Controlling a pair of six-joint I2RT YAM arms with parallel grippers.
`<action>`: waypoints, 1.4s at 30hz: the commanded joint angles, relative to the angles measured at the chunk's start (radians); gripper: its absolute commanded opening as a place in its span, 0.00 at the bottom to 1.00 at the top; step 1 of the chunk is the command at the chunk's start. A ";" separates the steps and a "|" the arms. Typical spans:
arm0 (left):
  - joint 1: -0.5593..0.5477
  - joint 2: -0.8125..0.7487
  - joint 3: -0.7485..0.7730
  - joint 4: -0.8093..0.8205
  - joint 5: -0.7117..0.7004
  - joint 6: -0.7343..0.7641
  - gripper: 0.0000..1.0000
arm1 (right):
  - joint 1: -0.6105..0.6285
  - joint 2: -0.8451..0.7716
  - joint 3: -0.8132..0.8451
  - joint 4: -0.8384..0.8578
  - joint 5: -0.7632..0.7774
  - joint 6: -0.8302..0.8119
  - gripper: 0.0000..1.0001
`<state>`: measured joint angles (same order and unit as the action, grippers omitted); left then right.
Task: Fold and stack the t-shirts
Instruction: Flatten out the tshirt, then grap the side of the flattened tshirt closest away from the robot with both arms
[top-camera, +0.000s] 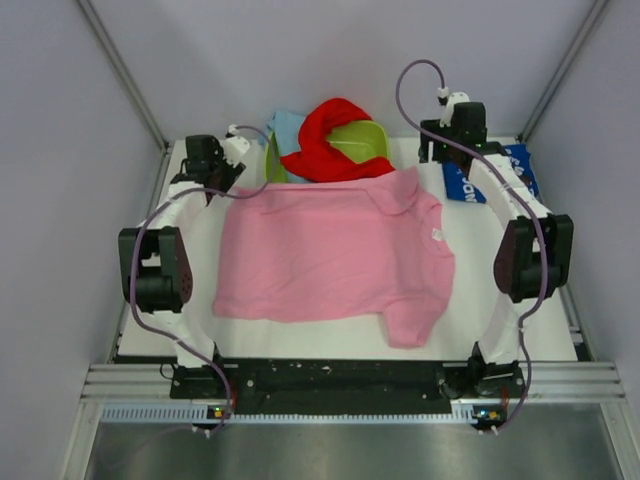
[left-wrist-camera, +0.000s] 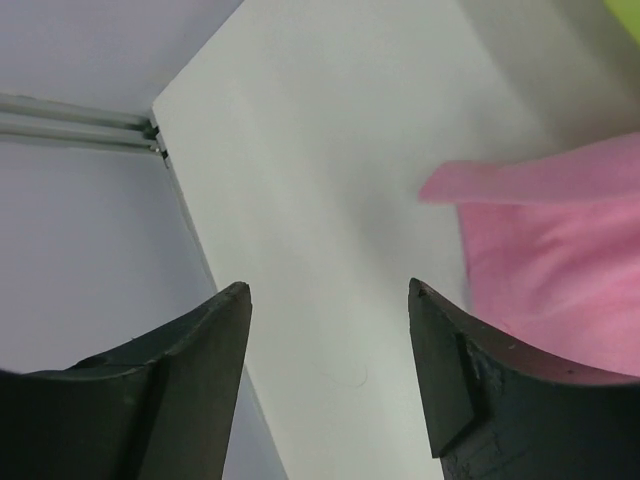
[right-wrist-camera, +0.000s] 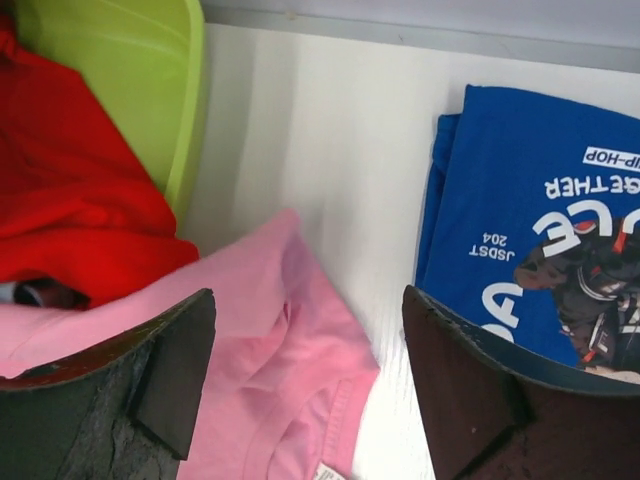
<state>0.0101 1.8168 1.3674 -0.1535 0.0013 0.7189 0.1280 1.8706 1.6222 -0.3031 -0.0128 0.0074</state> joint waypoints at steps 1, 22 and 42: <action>-0.001 -0.091 0.056 -0.035 -0.061 -0.032 0.70 | -0.028 -0.077 0.059 -0.153 -0.177 0.043 0.75; -0.002 -0.694 -0.563 -0.865 0.323 0.467 0.64 | 0.047 -0.953 -0.895 -0.467 -0.184 0.425 0.66; -0.006 -0.683 -0.788 -0.696 0.353 0.597 0.40 | 0.440 -1.102 -1.050 -0.627 -0.031 0.852 0.64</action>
<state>0.0074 1.1397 0.5884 -0.8707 0.3248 1.2774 0.5186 0.7547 0.6258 -0.9401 -0.0601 0.7647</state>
